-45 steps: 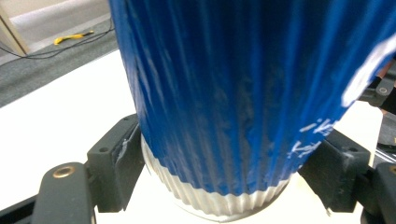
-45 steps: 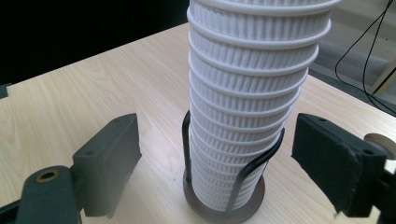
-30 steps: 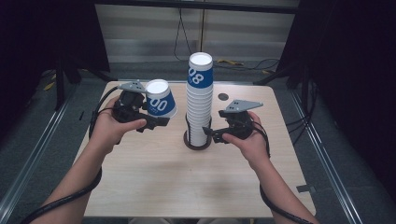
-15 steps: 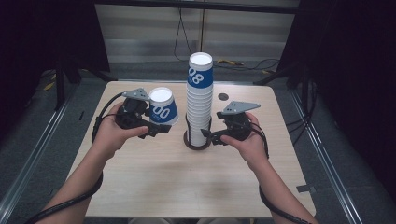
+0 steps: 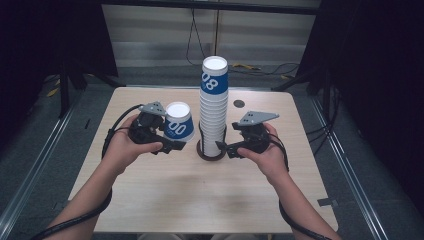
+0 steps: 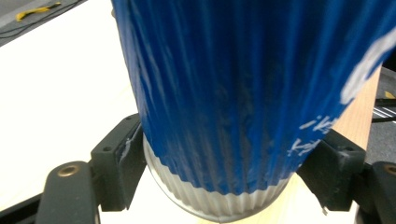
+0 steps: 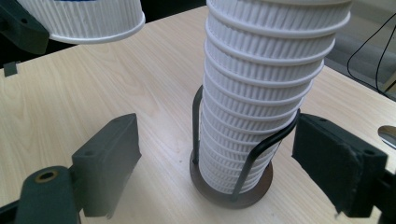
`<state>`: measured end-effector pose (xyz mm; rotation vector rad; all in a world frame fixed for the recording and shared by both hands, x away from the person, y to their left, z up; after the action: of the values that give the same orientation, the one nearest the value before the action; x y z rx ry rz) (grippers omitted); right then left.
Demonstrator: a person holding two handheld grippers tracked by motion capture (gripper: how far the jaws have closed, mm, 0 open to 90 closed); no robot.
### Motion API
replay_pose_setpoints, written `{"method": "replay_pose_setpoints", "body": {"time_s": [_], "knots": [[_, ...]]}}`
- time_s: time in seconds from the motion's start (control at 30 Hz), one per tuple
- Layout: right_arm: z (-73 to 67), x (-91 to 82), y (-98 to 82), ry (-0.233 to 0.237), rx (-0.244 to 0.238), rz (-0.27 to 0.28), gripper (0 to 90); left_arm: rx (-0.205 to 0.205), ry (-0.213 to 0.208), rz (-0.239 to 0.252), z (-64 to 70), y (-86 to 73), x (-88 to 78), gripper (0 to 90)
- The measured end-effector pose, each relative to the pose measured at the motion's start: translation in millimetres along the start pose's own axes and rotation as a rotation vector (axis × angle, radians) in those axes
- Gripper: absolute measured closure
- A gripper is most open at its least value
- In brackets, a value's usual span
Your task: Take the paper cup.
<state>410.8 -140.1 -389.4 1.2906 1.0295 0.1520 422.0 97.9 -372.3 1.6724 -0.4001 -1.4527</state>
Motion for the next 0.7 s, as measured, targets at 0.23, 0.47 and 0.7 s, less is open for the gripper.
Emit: {"method": "replay_pose_setpoints", "body": {"time_s": [0.23, 0.47, 0.7], "knots": [[0.9, -0.4, -3.7, 0.002, -0.004, -0.007, 14.2, 0.006, -0.01, 0.004, 2.2, -2.0, 3.1, 25.0], [1.0, -0.1, -4.0, 0.003, -0.004, -0.009, 14.2, 0.005, -0.012, 0.003, 1.4, -2.5, 3.5, 26.4], [1.6, 0.2, -4.7, 0.004, -0.006, -0.015, 14.2, 0.02, -0.008, -0.01, 1.1, -5.5, 7.7, 27.5]]}}
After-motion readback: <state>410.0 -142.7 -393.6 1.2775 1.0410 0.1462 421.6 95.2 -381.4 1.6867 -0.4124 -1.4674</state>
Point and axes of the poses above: each handheld gripper's, and its own axes: x roughly forward along the jaws, y roughly out of its top, z roughly to its right, the point moved 5 cm from there along x, roughly forward along the jaws, and after that the axes turned 6 degrees about x, right-handed, at the moved point
